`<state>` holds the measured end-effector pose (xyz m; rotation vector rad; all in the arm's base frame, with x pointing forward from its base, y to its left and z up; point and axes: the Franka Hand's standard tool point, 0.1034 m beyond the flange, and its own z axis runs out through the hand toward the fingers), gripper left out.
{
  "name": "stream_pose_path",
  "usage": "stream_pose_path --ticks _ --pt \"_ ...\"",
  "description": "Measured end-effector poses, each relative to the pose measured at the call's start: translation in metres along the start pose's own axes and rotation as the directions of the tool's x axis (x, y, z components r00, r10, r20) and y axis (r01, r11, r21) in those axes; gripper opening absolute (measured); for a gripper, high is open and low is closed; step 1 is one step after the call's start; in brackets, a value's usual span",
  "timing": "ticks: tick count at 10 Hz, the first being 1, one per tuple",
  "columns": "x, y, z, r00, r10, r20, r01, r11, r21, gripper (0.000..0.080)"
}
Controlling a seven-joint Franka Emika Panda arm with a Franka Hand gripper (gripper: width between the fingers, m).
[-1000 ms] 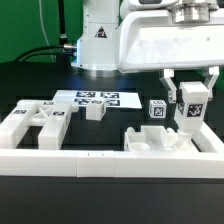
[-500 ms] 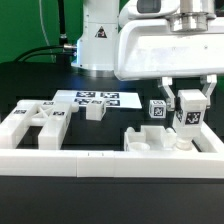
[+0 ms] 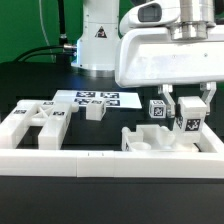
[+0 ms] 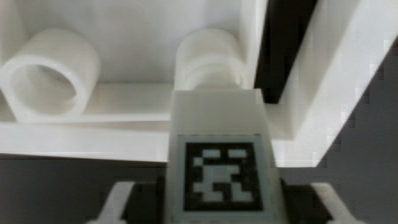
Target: Assemble chair
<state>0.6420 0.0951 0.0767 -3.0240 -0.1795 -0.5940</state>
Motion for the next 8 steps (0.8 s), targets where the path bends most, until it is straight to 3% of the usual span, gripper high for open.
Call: stream_pose_path --ticks 3,6,8 --pt "-0.006 -0.016 0.001 0.998 -0.011 -0.067 0.011 1.000 0.001 0.0284" --pt "-0.006 -0.015 0.001 0.998 -0.013 -0.064 0.013 1.000 0.000 0.0284" --pt "-0.005 -0.014 0.001 0.998 -0.016 -0.064 0.016 1.000 -0.001 0.0571"
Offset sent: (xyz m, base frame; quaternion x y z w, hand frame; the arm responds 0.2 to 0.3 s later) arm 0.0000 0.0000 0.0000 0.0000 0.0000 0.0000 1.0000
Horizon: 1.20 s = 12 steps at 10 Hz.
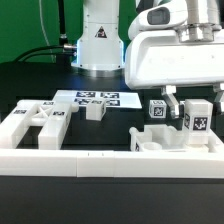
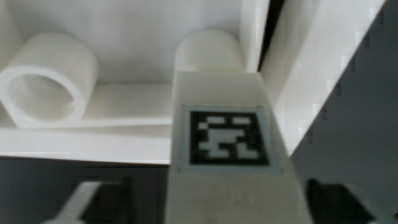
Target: Assemble chair
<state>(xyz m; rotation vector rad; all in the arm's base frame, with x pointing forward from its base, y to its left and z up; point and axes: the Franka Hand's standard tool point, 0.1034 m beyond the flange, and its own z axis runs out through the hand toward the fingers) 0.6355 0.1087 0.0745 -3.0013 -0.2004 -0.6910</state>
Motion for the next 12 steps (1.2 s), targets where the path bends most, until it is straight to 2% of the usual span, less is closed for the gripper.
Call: stream_pose_path --ticks 1,3,7,10,11,12 --pt "0.001 0.002 -0.002 1.000 -0.006 0.001 0.006 1.000 -0.001 0.0635" --pt "0.006 0.007 -0.006 1.000 -0.019 -0.001 0.019 1.000 -0.004 0.0645" --pt "0.027 0.025 -0.036 0.997 -0.058 0.058 0.058 0.998 0.000 0.0649" --pt "0.023 0.022 -0.033 0.994 -0.060 0.092 0.059 0.998 0.008 0.0649" --pt "0.017 0.020 -0.031 0.989 -0.053 0.139 0.051 0.999 0.017 0.0649" --pt "0.011 0.015 -0.030 0.968 -0.030 0.248 0.022 0.999 0.032 0.0649"
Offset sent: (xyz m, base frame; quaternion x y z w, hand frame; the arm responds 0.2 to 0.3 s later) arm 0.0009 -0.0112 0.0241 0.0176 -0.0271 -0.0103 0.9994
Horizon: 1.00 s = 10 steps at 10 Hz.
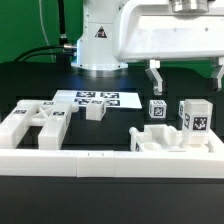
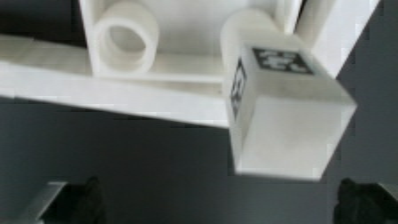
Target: Assemble chair
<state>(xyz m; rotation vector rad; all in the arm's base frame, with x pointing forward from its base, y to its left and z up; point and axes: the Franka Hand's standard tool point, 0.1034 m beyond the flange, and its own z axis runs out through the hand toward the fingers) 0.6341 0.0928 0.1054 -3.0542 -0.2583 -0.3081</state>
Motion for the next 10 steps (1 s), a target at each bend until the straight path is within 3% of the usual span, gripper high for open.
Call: stream_pose_path --ticks 1,4,10 --pt "0.005 -0.002 -0.001 0.999 0.002 0.046 -0.003 1.000 0.010 0.0649" --pt "-0.001 -0.008 0.006 0.977 0.005 0.213 -0.013 0.999 0.035 0.0649" --pt "-0.002 -0.017 0.019 0.980 -0.004 0.200 -0.003 0.999 0.034 0.0649"
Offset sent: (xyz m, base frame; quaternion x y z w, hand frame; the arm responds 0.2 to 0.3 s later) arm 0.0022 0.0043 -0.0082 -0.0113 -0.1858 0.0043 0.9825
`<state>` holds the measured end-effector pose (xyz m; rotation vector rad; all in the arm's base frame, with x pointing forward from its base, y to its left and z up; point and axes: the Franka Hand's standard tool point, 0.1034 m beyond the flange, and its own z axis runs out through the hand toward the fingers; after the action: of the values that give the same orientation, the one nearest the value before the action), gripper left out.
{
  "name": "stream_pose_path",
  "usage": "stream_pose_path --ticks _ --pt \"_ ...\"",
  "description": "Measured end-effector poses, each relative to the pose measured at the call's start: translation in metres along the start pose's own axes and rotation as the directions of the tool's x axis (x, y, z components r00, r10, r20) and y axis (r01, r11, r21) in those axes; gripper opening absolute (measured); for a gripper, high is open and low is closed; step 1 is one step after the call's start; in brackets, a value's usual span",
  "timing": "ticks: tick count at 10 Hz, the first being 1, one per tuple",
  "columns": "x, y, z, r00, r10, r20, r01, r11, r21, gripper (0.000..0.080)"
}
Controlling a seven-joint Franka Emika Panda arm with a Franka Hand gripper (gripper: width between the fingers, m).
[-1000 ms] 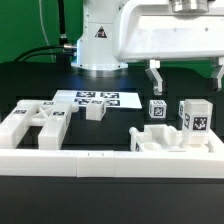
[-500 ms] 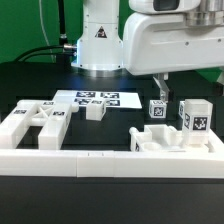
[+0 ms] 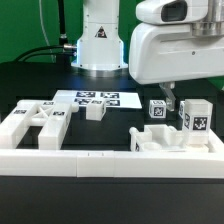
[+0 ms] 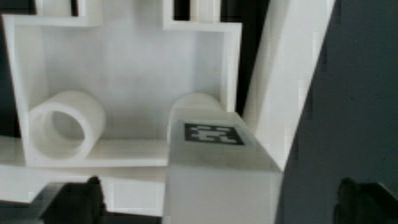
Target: Assemble chair
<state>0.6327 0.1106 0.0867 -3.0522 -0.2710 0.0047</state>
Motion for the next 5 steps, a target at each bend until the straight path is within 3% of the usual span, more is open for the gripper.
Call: stream_pose_path --ticks 1,2,3,4,5 --pt "-0.0003 -0.0002 0.0006 1.000 -0.003 0.001 0.003 1.000 0.000 0.0553" --pt "-0.0002 0.0000 0.0006 1.000 -0.002 0.001 0.002 1.000 0.000 0.0553" --pt "-0.0002 0.0000 0.0006 1.000 -0.002 0.001 0.002 1.000 0.000 0.0371" --pt "-0.0002 0.0001 0.0006 1.000 -0.002 0.001 0.002 1.000 0.000 0.0284" --pt "-0.0002 0.0001 0.0006 1.000 0.010 0.001 -0.010 1.000 0.001 0.0284"
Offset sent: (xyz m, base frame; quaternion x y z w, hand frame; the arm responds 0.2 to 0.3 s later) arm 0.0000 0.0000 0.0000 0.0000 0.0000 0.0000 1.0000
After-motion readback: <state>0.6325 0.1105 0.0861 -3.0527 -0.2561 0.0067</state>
